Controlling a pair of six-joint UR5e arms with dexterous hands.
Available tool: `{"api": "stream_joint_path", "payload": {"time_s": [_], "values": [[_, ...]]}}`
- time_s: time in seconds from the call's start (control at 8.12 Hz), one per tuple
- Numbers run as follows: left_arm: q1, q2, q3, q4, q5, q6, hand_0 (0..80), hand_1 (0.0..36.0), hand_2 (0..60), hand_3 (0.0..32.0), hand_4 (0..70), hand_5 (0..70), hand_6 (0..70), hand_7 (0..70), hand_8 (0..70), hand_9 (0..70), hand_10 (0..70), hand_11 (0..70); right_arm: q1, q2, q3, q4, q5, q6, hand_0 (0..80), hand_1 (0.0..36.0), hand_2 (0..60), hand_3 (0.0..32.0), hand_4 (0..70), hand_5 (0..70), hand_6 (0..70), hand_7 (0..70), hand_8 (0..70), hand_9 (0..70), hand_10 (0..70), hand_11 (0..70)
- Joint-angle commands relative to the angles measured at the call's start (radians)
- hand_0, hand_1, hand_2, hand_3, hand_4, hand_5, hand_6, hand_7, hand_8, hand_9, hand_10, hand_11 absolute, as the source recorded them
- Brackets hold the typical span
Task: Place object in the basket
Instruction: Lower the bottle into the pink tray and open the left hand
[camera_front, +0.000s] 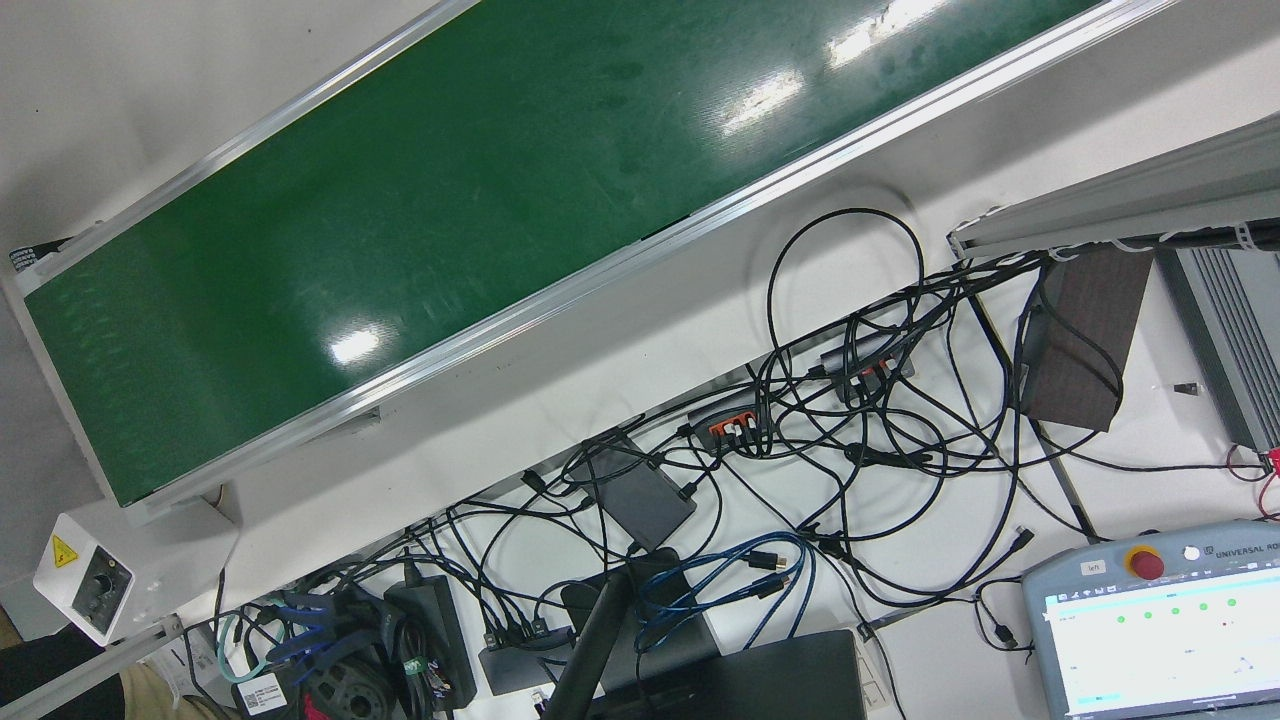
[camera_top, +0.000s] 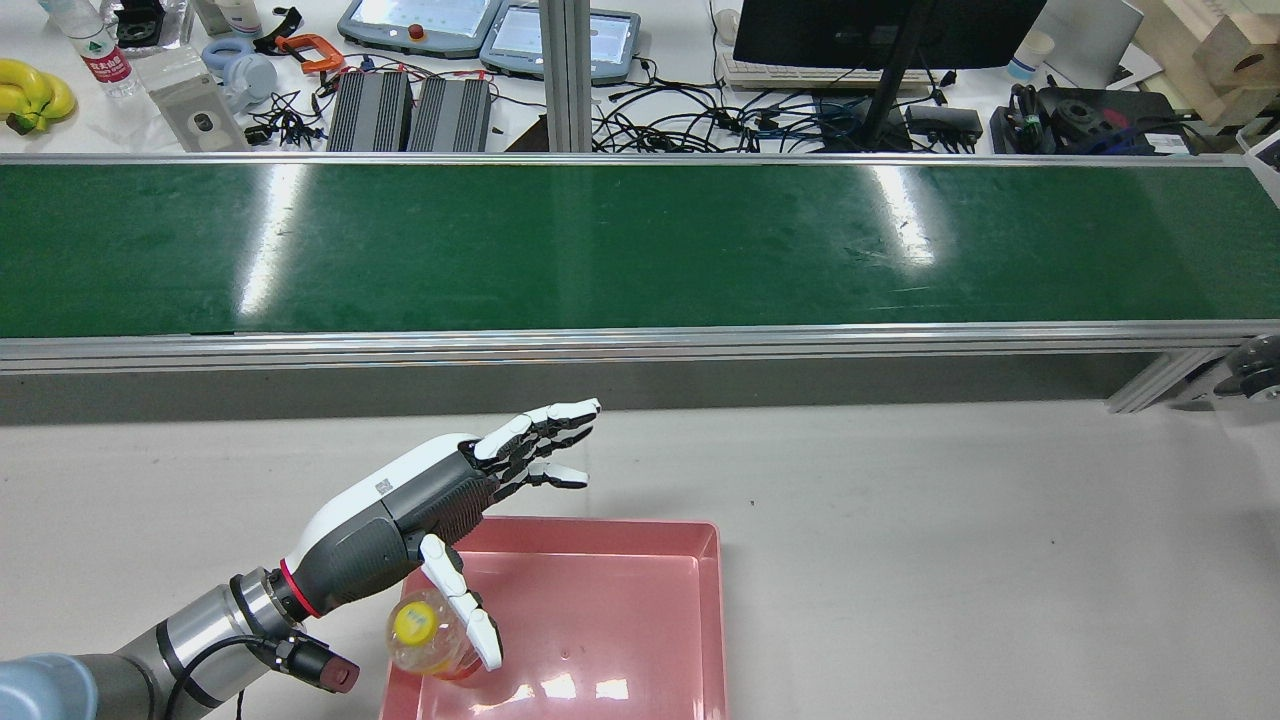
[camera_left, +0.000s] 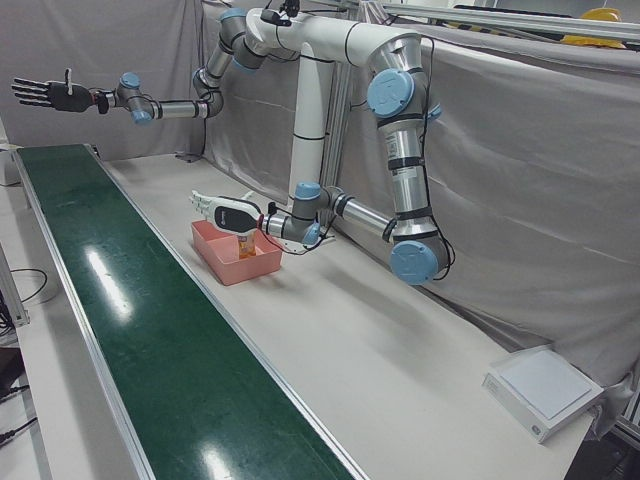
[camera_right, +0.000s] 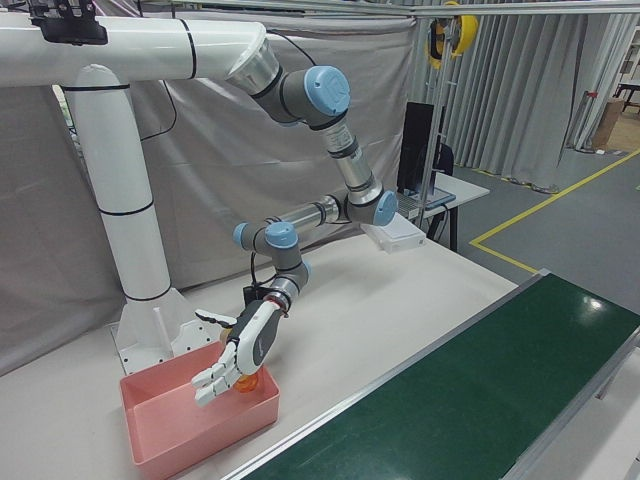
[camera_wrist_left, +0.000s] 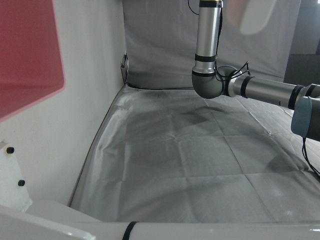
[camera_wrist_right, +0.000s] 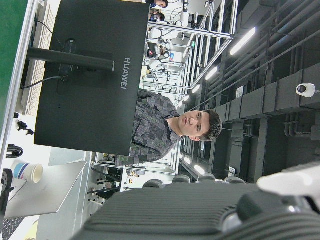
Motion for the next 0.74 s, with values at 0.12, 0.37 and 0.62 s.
{"api": "stream_joint_path", "payload": {"time_s": [0.12,0.37,0.62], "values": [[0.004,-0.005,-0.004,0.000,0.015,-0.003,75.9,13.3,0.0,0.0,0.0,4.9,0.0,5.2,0.0,0.0,2.6,6.4,0.000,0.000,0.000,0.000,0.000,0.000,0.0,0.0,0.0,0.0,0.0,0.0,0.0,0.0,0.0,0.0,0.0,0.0],[0.002,-0.004,-0.013,0.013,0.015,-0.006,76.2,13.6,0.0,0.0,0.0,4.8,0.0,5.1,0.0,0.0,2.0,5.6,0.000,0.000,0.000,0.000,0.000,0.000,0.0,0.0,0.0,0.0,0.0,0.0,0.0,0.0,0.0,0.0,0.0,0.0],[-0.002,-0.004,-0.022,0.016,0.019,-0.011,75.1,13.3,0.0,0.0,0.3,5.8,0.0,5.1,0.0,0.0,2.4,6.1,0.000,0.000,0.002,0.000,0.000,0.000,0.0,0.0,0.0,0.0,0.0,0.0,0.0,0.0,0.0,0.0,0.0,0.0]]}}
